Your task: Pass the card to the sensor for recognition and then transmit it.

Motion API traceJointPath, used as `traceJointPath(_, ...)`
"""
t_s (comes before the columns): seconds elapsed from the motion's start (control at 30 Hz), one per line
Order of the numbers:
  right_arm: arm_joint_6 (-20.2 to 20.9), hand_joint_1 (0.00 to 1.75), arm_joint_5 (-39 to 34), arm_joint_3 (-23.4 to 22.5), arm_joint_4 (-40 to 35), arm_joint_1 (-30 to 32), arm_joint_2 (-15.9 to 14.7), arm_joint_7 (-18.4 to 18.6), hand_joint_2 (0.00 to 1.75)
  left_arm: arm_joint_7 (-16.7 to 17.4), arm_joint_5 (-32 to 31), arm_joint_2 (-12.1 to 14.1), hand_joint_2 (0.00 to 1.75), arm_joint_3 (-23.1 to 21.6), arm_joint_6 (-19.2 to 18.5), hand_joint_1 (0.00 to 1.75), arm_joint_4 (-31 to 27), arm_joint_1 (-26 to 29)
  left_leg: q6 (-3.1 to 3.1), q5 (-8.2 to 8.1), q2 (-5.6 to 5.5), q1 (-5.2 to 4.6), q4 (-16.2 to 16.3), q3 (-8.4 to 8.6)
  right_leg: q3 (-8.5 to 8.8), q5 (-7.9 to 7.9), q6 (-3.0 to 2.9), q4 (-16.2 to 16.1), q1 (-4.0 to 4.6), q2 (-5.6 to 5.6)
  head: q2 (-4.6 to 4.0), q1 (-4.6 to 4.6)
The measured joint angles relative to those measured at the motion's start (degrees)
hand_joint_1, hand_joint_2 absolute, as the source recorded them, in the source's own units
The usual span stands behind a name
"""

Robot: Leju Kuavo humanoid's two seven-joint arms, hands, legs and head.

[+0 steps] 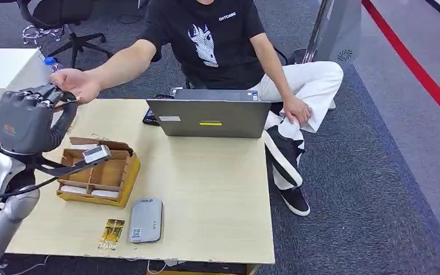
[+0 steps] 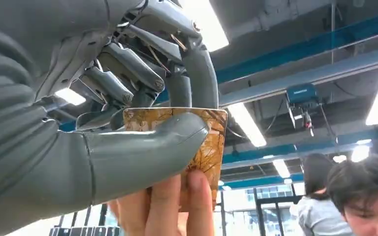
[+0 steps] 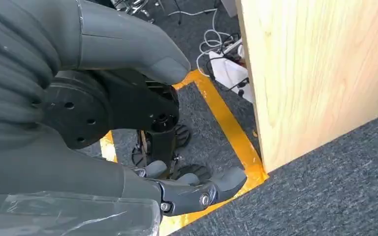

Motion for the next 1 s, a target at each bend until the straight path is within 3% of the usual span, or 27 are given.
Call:
traceJointPath(0.03,0.00,0.00,-0.02,0.00,0.00,0.01,0.00,0.00,1.75,0.15,-0.02,0.11,1.75,-0.02,0.18,0.00,0.00,0.23,0.00,0.00,0.01,0.00,0.00,0.00,0.00,0.00,0.00,0.00,0.00,0.00,0.00,0.00)
traceJointPath(0.3,-0.18,0.00,-0.11,0.00,0.00,0.05,0.00,0.00,1.75,0.57,-0.02,0.74,1.75,-0.09,4.31,0.00,0.00,4.11,0.00,0.00,0.01,0.00,-0.02,-0.02,0.00,-0.01,0.00,0.00,0.00,0.00,0.00,0.00)
traceJointPath(0.43,-0.44,0.00,-0.28,0.00,0.00,0.26,0.00,-0.02,1.75,-0.81,2.26,0.63,1.75,0.77,9.47,0.00,-0.02,9.33,-0.01,-0.01,0.03,0.00,-0.03,-0.02,-0.01,-0.01,0.00,0.00,0.00,0.02,0.00,-0.02)
traceJointPath(0.5,-0.76,0.00,-0.78,0.00,0.00,0.51,0.07,-0.15,1.75,-4.30,5.01,-0.22,1.75,2.56,12.04,0.00,-0.83,13.17,-0.01,-0.02,0.03,-0.01,-0.03,-0.03,-0.03,-0.03,0.01,-0.01,-0.01,0.04,0.00,-0.02)
traceJointPath(0.57,-0.98,0.00,-1.16,0.00,-0.02,0.78,0.13,-0.35,1.75,-10.90,10.73,-3.26,1.75,6.00,12.96,0.00,-2.30,17.25,0.01,-0.05,0.00,-0.02,-0.03,-0.06,-0.02,-0.06,0.04,-0.02,-0.02,0.01,0.00,0.09)
traceJointPath(0.63,-1.09,0.00,-1.29,0.00,-0.28,1.08,0.37,-0.42,1.75,-18.22,21.94,-7.52,1.75,11.39,13.16,0.00,-4.53,22.37,0.08,-0.13,0.17,-0.04,-0.04,-0.04,-0.04,-0.06,0.04,-0.02,-0.04,0.15,0.00,0.02)
traceJointPath(0.7,-1.40,0.00,-1.84,-0.04,-0.81,1.69,0.74,-0.44,1.75,-22.06,33.05,-10.78,1.75,15.02,12.96,0.00,-6.74,26.92,0.06,-0.18,0.19,-0.05,-0.04,-0.02,-0.07,-0.09,0.07,-0.03,-0.04,0.19,0.00,0.02)
traceJointPath(0.8,-2.30,0.00,-1.97,-0.39,-1.82,2.53,1.27,-0.02,1.75,-25.14,49.26,-15.81,1.75,21.32,8.10,0.00,-9.23,32.59,0.08,-0.19,0.09,-0.05,-0.04,-0.07,-0.06,-0.14,0.09,-0.04,-0.04,0.08,0.00,0.04)
traceJointPath(0.87,-2.91,0.00,-1.77,-0.99,-2.58,3.00,1.57,0.72,1.75,-26.71,56.22,-19.26,1.75,27.20,1.19,0.00,-9.79,35.05,0.09,-0.20,0.09,-0.02,-0.04,-0.08,-0.07,-0.15,0.09,-0.04,-0.03,0.08,0.00,0.02)
traceJointPath(1.0,-4.15,0.00,-0.50,-2.93,-4.72,3.99,2.52,2.89,1.75,-25.44,65.42,-26.21,1.75,40.84,-12.97,0.00,-9.55,36.81,0.09,-0.19,0.06,-0.01,-0.05,-0.09,-0.04,-0.16,0.10,-0.04,-0.02,0.05,0.00,-0.02)
